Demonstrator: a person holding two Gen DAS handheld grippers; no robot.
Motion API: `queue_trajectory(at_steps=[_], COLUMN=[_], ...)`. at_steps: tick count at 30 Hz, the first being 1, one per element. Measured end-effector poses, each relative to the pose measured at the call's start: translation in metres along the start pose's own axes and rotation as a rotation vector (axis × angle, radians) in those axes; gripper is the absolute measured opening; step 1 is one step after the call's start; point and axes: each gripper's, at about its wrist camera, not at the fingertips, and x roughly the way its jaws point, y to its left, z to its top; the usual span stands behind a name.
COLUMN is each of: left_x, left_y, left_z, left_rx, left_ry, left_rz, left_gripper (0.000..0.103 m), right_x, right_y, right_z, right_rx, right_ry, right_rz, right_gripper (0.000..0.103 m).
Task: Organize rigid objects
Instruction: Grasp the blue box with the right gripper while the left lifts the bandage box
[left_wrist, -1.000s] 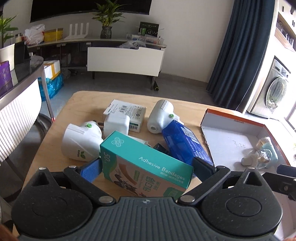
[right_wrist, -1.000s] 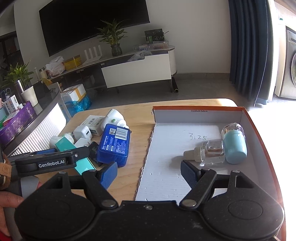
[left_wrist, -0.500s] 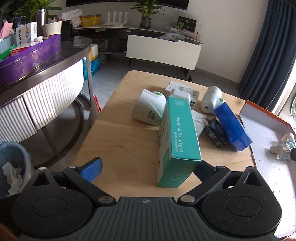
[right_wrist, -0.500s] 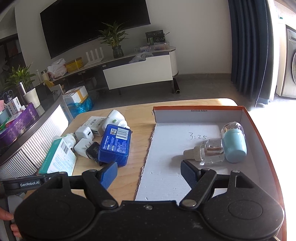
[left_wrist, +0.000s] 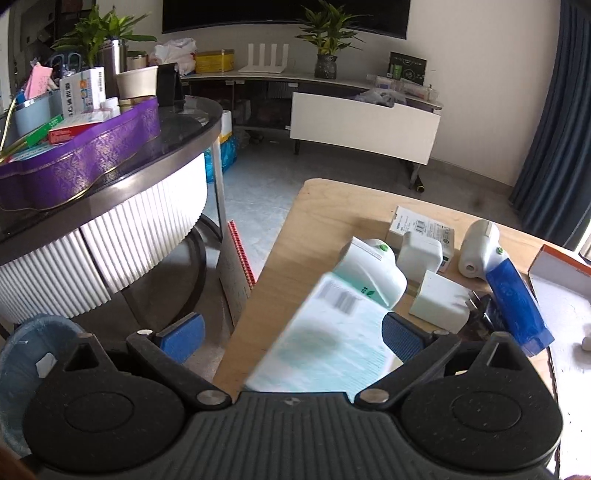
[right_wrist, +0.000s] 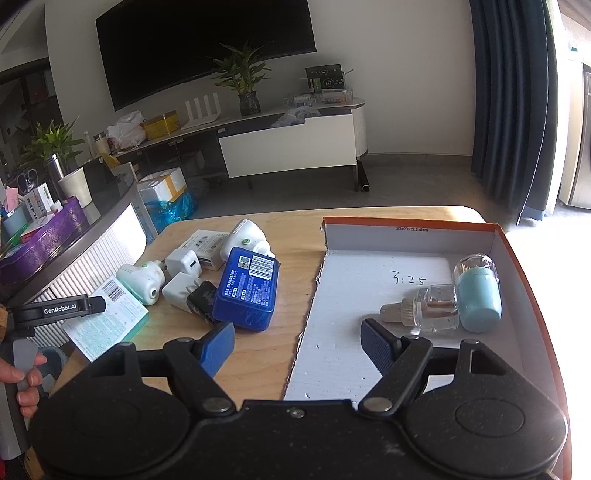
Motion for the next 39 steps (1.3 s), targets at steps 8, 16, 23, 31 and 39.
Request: queue_trajectory(at_steps=[8,16,23,31,39], left_x=[0.022,0.029,0.024,0.030,0.025], left_y=[-0.010,-0.006,-0.012,-0.013,-0.015], left_z=[-0.021,-0.015,-0.020,-0.018,-0.018], left_rx=[0.267,0.224,0.236,0.217,0.178], left_ry=[0.067,0.086,0.067,0.047,0.018], left_rz=[-0.052,-0.120,-0.170,-0.194,-0.191], left_gripper=[0.103,0.081,0.072,0.073,0.071], right_x=[0.008,0.038,0.096,0.155,0.141], right_y=[0.011,0.034,0.040,0.030,0.044], right_z=[-0.002,0.012,0.036,0.046,0.039], right_rx=[-0.022,-0.096,-0.063,0.073,0.032], right_ry=[0.024,0.062,0.135,0.226,0.182], right_rz=[0.026,0.094,0.106,0.121,0.059], right_gripper=[0.089,0.089,0.090,0.090,0.074])
